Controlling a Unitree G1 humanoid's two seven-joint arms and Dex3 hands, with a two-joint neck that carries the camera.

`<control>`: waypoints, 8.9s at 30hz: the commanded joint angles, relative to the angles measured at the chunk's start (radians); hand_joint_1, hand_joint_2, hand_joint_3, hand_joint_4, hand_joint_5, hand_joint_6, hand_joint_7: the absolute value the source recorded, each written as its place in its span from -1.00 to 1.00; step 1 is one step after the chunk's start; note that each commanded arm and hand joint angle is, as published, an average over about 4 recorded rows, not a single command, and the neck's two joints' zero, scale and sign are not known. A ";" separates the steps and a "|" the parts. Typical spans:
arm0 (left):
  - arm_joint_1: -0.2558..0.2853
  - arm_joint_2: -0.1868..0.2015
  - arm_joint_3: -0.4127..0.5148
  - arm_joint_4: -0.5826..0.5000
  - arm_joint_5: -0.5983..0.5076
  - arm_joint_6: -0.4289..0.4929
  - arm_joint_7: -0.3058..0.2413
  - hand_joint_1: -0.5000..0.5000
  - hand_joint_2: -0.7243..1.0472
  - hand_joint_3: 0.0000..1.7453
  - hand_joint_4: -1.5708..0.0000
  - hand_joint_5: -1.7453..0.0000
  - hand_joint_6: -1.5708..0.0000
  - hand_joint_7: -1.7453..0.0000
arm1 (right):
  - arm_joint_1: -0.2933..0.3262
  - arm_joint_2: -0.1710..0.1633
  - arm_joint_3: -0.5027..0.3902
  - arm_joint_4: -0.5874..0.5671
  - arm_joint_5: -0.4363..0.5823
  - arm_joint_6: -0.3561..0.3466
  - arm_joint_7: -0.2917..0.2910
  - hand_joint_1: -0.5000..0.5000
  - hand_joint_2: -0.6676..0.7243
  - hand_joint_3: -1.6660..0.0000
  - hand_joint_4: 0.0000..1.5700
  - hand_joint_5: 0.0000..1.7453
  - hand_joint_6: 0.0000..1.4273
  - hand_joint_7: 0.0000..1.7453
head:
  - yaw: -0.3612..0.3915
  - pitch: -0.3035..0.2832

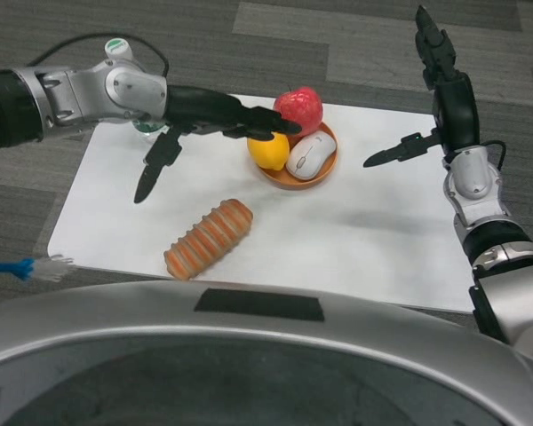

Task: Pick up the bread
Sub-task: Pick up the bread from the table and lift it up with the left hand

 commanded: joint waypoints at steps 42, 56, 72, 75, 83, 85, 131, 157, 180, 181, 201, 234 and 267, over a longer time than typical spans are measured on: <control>-0.096 0.060 -0.157 -0.055 -0.304 0.198 -0.202 1.00 -0.40 -0.90 -0.90 1.00 1.00 0.84 | 0.023 -0.006 0.006 0.007 0.032 0.002 -0.005 -0.58 -0.09 1.00 -1.00 -1.00 -1.00 -1.00 | 0.064 -0.019; 0.086 -0.007 -0.034 0.012 -0.271 0.208 -0.197 1.00 -0.50 -0.90 -0.57 1.00 1.00 0.76 | 0.024 -0.007 0.021 0.012 0.034 0.002 -0.006 -0.67 -0.09 1.00 -1.00 -1.00 -1.00 -1.00 | 0.071 -0.023; 0.181 -0.016 -0.004 0.062 -0.304 0.204 -0.196 1.00 -0.50 -0.90 -0.50 1.00 1.00 0.60 | 0.024 0.004 0.026 0.015 0.035 0.002 -0.006 -0.67 -0.09 1.00 -1.00 -1.00 -1.00 -1.00 | -0.052 -0.073; 0.202 -0.026 0.003 0.082 -0.304 0.203 -0.195 1.00 -0.50 -0.90 -0.52 1.00 1.00 0.60 | 0.024 0.005 0.027 0.013 0.035 0.002 -0.005 -0.67 -0.09 1.00 -1.00 -1.00 -1.00 -1.00 | -0.068 -0.084; 0.251 -0.074 0.016 0.155 -0.292 0.193 -0.194 1.00 -0.50 -0.90 -0.44 1.00 1.00 0.60 | 0.020 0.000 0.038 0.016 0.037 0.002 -0.004 -0.67 -0.09 1.00 -1.00 -1.00 -1.00 -1.00 | -0.090 -0.095; 0.267 -0.091 0.026 0.182 -0.282 0.189 -0.194 1.00 -0.50 -0.90 -0.37 1.00 1.00 0.60 | 0.016 -0.003 0.043 0.019 0.038 0.002 -0.004 -0.67 -0.09 1.00 -1.00 -1.00 -1.00 -1.00 | -0.092 -0.096; 0.334 -0.139 0.302 0.501 -0.011 0.149 -0.202 1.00 -0.42 -0.90 0.23 1.00 1.00 0.68 | 0.010 -0.003 0.049 0.024 0.061 0.002 -0.006 -0.75 -0.09 1.00 -1.00 -1.00 -1.00 -1.00 | -0.003 -0.051; 0.326 -0.132 0.419 0.394 0.268 0.148 -0.228 1.00 -0.20 -0.93 0.24 1.00 1.00 0.68 | 0.025 -0.001 0.047 0.000 0.068 0.002 -0.006 -0.75 -0.02 1.00 -1.00 -1.00 -1.00 -1.00 | 0.043 -0.016; 0.386 -0.050 0.550 0.170 0.070 0.230 -0.268 1.00 0.23 -0.95 -0.01 1.00 1.00 0.68 | 0.030 0.001 0.046 -0.011 0.074 0.002 -0.009 -0.75 0.00 1.00 -1.00 -1.00 -1.00 -1.00 | 0.099 0.036; 0.392 -0.047 0.564 0.165 0.067 0.233 -0.268 1.00 0.25 -0.93 -0.02 1.00 1.00 0.68 | 0.030 0.002 0.046 -0.010 0.074 0.002 -0.009 -0.75 0.00 1.00 -1.00 -1.00 -1.00 -1.00 | 0.101 0.036; 0.721 -0.092 1.057 0.087 0.086 0.288 -0.260 0.67 -0.27 -0.90 1.00 1.00 1.00 0.72 | 0.027 0.005 0.042 0.006 0.082 0.002 -0.011 -0.75 0.00 1.00 -1.00 -1.00 -1.00 -1.00 | 0.172 0.066; 0.718 -0.253 1.040 -0.079 0.962 0.504 -0.237 -0.16 -0.90 -0.90 1.00 1.00 1.00 0.76 | 0.009 0.006 0.048 0.040 0.087 0.005 -0.020 -0.83 0.09 1.00 -1.00 -1.00 -1.00 -1.00 | 0.200 0.066; 0.684 -0.388 0.906 0.173 1.121 0.474 0.058 0.02 -0.20 -0.95 1.00 1.00 1.00 0.76 | 0.018 0.022 0.041 0.028 0.089 0.005 -0.022 -0.83 0.09 1.00 -1.00 -1.00 -1.00 -1.00 | 0.202 0.084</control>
